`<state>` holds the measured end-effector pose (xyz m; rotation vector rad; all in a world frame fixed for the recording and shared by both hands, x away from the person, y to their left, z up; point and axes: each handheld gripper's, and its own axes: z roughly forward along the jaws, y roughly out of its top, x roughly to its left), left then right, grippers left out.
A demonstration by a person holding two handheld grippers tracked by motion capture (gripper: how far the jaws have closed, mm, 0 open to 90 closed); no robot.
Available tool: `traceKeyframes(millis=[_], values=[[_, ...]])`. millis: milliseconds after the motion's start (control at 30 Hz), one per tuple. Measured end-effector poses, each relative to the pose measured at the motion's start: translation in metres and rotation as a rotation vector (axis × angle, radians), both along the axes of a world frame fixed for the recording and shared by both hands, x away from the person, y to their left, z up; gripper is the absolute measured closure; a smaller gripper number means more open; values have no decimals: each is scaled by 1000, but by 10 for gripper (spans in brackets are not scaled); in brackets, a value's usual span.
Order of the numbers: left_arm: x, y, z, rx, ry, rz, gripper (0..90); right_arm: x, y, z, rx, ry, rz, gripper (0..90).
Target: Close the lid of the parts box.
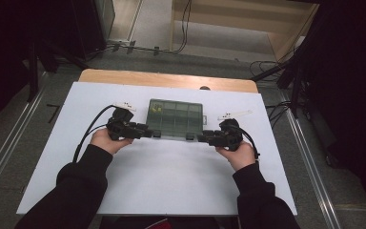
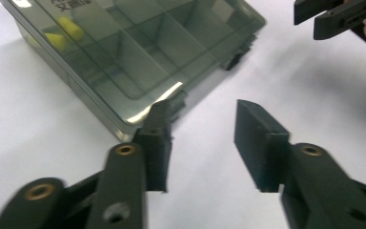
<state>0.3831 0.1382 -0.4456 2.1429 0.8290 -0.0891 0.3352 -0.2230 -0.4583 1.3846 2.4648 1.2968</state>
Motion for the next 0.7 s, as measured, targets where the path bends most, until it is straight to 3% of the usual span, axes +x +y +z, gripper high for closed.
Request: traceKeyframes(millis=[267, 533, 700], values=[[-18, 11, -4, -24, 52, -3, 423, -21, 0, 0, 4, -34, 39, 412], [-44, 21, -3, 13, 5, -6, 388, -43, 3, -6, -14, -37, 79, 357], [-59, 27, -6, 8, 10, -22, 388, -53, 3, -10, -16, -34, 94, 342]])
